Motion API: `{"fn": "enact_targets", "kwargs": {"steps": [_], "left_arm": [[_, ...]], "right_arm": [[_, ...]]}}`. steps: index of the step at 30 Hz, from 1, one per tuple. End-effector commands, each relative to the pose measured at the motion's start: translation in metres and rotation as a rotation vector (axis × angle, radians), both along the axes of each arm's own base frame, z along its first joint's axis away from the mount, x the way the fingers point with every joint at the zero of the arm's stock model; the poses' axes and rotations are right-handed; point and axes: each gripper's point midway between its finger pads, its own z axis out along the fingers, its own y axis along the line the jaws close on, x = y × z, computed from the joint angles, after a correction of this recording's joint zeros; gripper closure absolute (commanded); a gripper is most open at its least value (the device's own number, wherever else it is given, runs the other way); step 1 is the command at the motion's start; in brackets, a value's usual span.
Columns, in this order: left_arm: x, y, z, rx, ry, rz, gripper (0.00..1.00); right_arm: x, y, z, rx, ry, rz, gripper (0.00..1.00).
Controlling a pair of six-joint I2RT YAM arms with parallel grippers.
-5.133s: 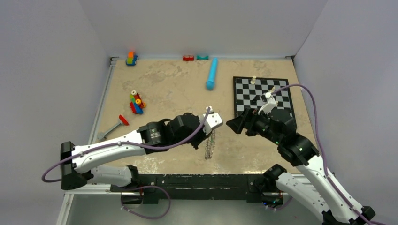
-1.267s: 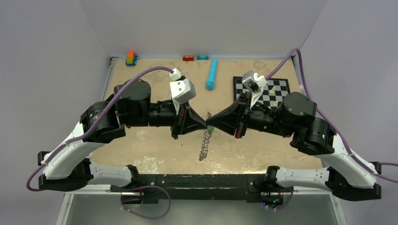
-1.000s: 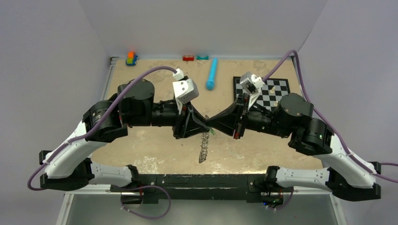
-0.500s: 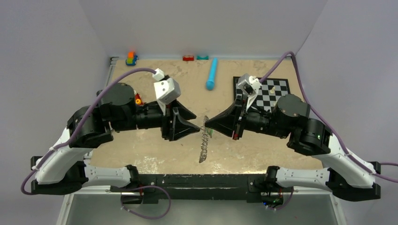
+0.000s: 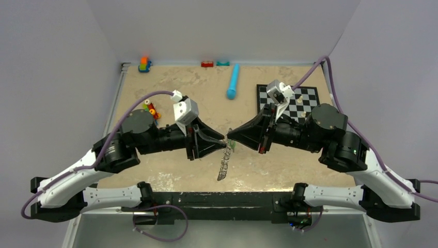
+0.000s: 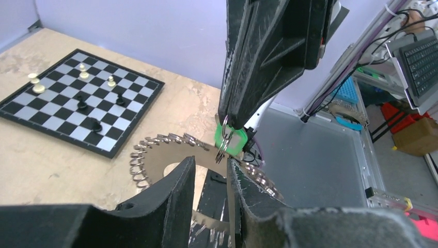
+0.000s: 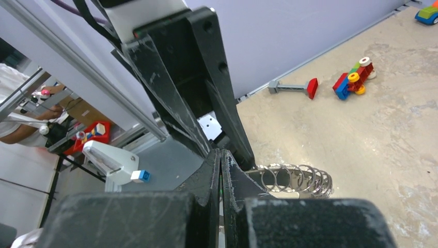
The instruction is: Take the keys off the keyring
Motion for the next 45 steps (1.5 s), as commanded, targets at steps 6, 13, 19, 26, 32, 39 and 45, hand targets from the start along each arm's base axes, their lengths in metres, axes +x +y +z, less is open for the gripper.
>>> {"fn": "enact_targets", "kwargs": {"steps": [6, 13, 19, 26, 32, 39, 45], "left_arm": [[-0.017, -0.004, 0.044, -0.22, -0.11, -0.1, 0.68], [-0.022, 0.003, 0.051, -0.255, -0.133, -0.112, 0.7], [-0.024, -0.001, 0.048, -0.258, -0.141, -0.137, 0.71], [-0.022, -0.009, 0.045, -0.251, -0.143, -0.142, 0.71], [-0.021, -0.007, 0.049, -0.265, -0.166, -0.131, 0.74], [-0.019, -0.008, 0.048, -0.255, -0.176, -0.126, 0.74], [-0.017, -0.009, 0.047, -0.248, -0.188, -0.122, 0.67]], "right_arm": [[-0.009, -0.012, 0.058, 0.175, -0.054, 0.017, 1.0], [-0.009, -0.013, 0.061, 0.181, -0.06, 0.013, 1.0], [-0.01, -0.013, 0.064, 0.193, -0.061, 0.019, 1.0], [-0.012, -0.014, 0.067, 0.204, -0.06, 0.024, 1.0], [-0.013, -0.015, 0.068, 0.206, -0.06, 0.029, 1.0], [-0.015, -0.017, 0.072, 0.216, -0.065, 0.035, 1.0], [-0.017, -0.016, 0.073, 0.218, -0.065, 0.046, 1.0]]}}
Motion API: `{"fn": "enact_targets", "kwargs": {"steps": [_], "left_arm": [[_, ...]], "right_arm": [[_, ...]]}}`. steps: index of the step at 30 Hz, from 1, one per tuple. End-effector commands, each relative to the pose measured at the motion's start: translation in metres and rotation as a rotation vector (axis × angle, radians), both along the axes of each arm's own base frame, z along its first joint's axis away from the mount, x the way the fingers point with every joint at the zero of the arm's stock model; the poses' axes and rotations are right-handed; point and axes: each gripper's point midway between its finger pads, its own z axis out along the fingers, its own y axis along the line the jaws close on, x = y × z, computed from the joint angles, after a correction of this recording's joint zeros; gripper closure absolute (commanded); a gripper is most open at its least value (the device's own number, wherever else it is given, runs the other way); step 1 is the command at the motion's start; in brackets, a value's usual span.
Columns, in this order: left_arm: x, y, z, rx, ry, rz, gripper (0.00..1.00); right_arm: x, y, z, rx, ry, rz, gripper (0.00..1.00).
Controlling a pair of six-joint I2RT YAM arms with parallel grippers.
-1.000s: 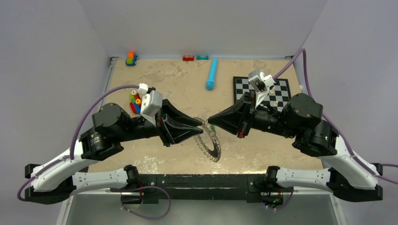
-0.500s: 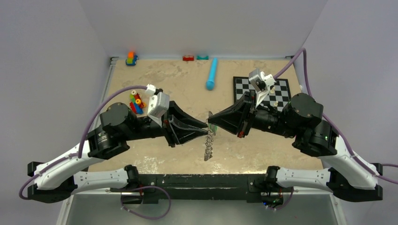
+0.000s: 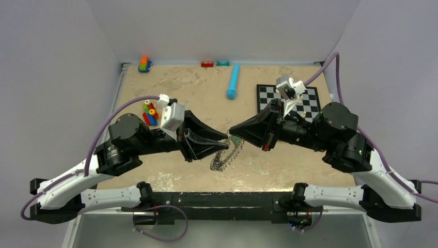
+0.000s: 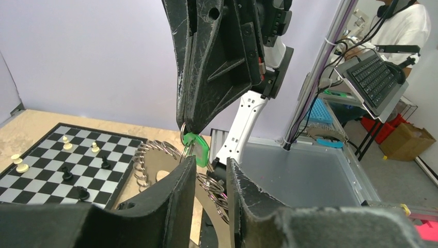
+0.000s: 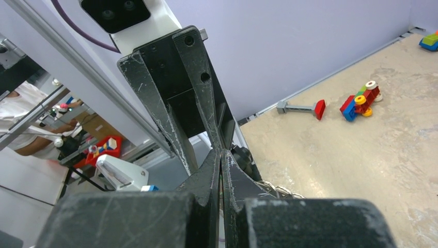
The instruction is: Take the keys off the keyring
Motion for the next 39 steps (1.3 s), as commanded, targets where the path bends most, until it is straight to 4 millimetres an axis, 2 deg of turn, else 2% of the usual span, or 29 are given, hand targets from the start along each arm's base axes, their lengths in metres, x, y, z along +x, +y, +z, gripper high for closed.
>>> {"fn": "enact_targets", "kwargs": {"steps": [1, 3, 7, 11, 15, 20, 24, 39], "left_arm": [[0.001, 0.003, 0.014, -0.043, -0.047, 0.011, 0.66], [0.0, 0.004, 0.016, -0.051, -0.053, 0.01, 0.66], [-0.001, 0.002, 0.019, -0.055, -0.063, 0.001, 0.73], [-0.001, 0.003, 0.019, -0.059, -0.069, 0.003, 0.73], [0.0, 0.013, 0.024, -0.071, -0.08, 0.031, 0.66], [-0.006, 0.032, 0.022, -0.056, -0.092, 0.04, 0.66], [-0.003, 0.04, 0.018, -0.062, -0.098, 0.075, 0.67], [0.002, 0.002, 0.025, -0.07, -0.106, 0.014, 0.71]], "right_arm": [[-0.014, -0.012, 0.044, 0.13, -0.048, 0.044, 1.0], [-0.014, -0.011, 0.044, 0.13, -0.049, 0.046, 1.0], [-0.015, -0.01, 0.045, 0.135, -0.049, 0.053, 1.0], [-0.017, -0.009, 0.045, 0.136, -0.049, 0.063, 1.0], [-0.017, -0.01, 0.045, 0.137, -0.047, 0.061, 1.0], [-0.016, -0.013, 0.047, 0.141, -0.049, 0.052, 1.0], [-0.017, -0.013, 0.048, 0.14, -0.052, 0.056, 1.0], [-0.018, -0.011, 0.05, 0.146, -0.053, 0.066, 1.0]]}}
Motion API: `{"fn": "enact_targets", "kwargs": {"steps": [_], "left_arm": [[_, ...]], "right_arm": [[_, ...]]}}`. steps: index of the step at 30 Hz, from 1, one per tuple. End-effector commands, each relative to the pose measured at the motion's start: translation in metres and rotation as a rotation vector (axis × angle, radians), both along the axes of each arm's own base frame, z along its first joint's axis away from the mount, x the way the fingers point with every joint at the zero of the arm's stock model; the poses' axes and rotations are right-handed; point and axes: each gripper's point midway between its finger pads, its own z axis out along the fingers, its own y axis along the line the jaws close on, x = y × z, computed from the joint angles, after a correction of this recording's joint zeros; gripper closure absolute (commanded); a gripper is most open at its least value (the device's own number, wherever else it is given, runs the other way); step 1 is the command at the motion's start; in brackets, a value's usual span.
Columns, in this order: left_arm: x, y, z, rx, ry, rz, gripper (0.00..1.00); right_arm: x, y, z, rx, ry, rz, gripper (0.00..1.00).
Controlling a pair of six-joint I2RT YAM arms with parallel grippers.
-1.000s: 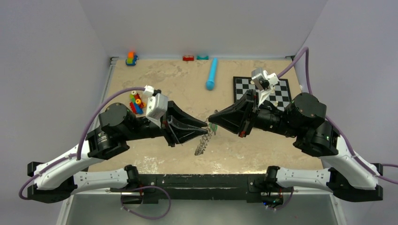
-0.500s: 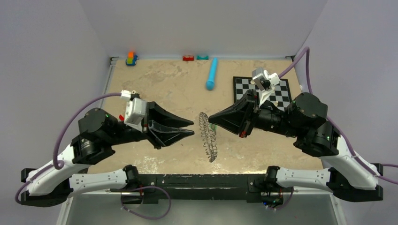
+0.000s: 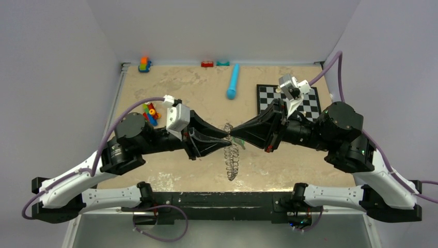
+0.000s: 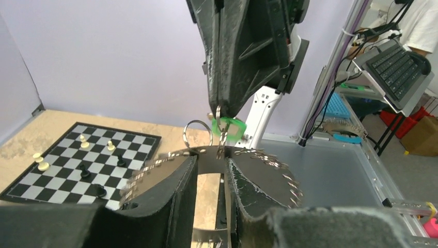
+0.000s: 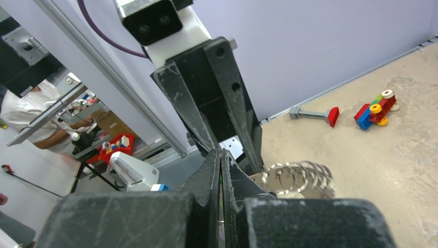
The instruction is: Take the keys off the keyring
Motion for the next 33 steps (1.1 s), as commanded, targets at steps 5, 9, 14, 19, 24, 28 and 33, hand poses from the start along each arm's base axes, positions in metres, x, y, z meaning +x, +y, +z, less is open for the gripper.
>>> {"fn": "enact_targets", "kwargs": {"steps": [5, 9, 14, 19, 24, 28, 33], "left_arm": [[-0.005, 0.001, 0.031, -0.089, -0.054, -0.025, 0.75], [-0.007, 0.003, 0.033, -0.098, -0.056, -0.028, 0.75], [-0.01, 0.012, 0.037, -0.111, -0.063, -0.027, 0.71], [-0.012, 0.015, 0.037, -0.111, -0.064, -0.026, 0.68], [-0.012, 0.013, 0.038, -0.116, -0.062, -0.034, 0.68], [-0.011, 0.009, 0.037, -0.113, -0.058, -0.036, 0.7], [-0.009, 0.007, 0.035, -0.108, -0.056, -0.032, 0.73]], "right_arm": [[-0.009, -0.011, 0.039, 0.117, -0.043, 0.02, 1.0], [-0.009, -0.012, 0.038, 0.114, -0.044, 0.014, 1.0], [-0.009, -0.014, 0.038, 0.118, -0.046, 0.01, 1.0], [-0.009, -0.013, 0.038, 0.118, -0.049, 0.012, 1.0], [-0.008, -0.011, 0.037, 0.118, -0.045, 0.015, 1.0], [-0.008, -0.011, 0.038, 0.119, -0.045, 0.016, 1.0], [-0.009, -0.011, 0.038, 0.12, -0.045, 0.018, 1.0]]}}
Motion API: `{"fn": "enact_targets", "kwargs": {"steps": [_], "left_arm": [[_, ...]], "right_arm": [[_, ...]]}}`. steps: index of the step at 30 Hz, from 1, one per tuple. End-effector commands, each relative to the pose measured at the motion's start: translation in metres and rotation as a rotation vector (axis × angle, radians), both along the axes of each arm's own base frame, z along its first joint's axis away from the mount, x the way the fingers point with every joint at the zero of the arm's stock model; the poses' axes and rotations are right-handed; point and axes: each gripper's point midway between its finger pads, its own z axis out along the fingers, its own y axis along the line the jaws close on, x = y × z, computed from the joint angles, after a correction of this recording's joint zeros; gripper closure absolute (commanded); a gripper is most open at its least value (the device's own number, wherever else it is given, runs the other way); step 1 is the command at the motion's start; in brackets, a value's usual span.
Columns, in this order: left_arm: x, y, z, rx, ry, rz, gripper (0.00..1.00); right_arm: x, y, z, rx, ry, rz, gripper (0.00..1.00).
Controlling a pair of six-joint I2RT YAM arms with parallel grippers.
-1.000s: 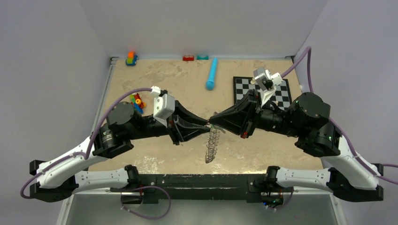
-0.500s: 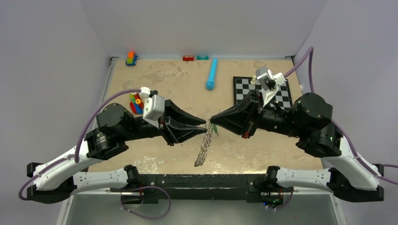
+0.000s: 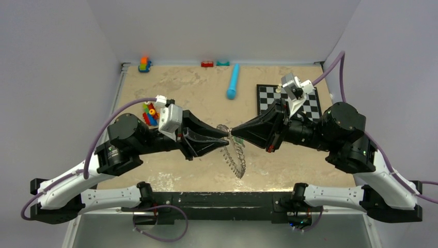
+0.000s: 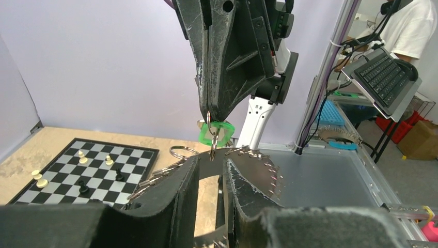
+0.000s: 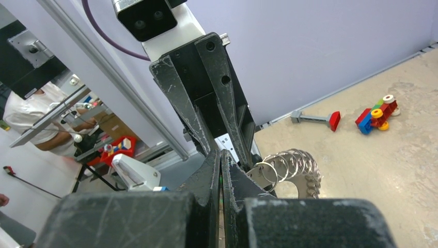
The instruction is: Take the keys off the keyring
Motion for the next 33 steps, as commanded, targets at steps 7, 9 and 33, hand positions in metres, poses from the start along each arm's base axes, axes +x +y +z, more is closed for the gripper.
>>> {"fn": "enact_targets", "kwargs": {"steps": [7, 9, 33], "left_arm": [[-0.005, 0.006, 0.032, -0.09, -0.042, -0.012, 0.75], [-0.005, 0.006, 0.032, -0.088, -0.042, -0.012, 0.77], [0.018, 0.009, 0.024, -0.01, 0.065, 0.116, 1.0]], "right_arm": [[-0.007, -0.005, 0.029, 0.093, -0.03, 0.023, 1.0], [-0.007, -0.004, 0.028, 0.093, -0.03, 0.025, 1.0], [0.005, 0.008, 0.004, 0.008, -0.007, -0.008, 1.0]]}}
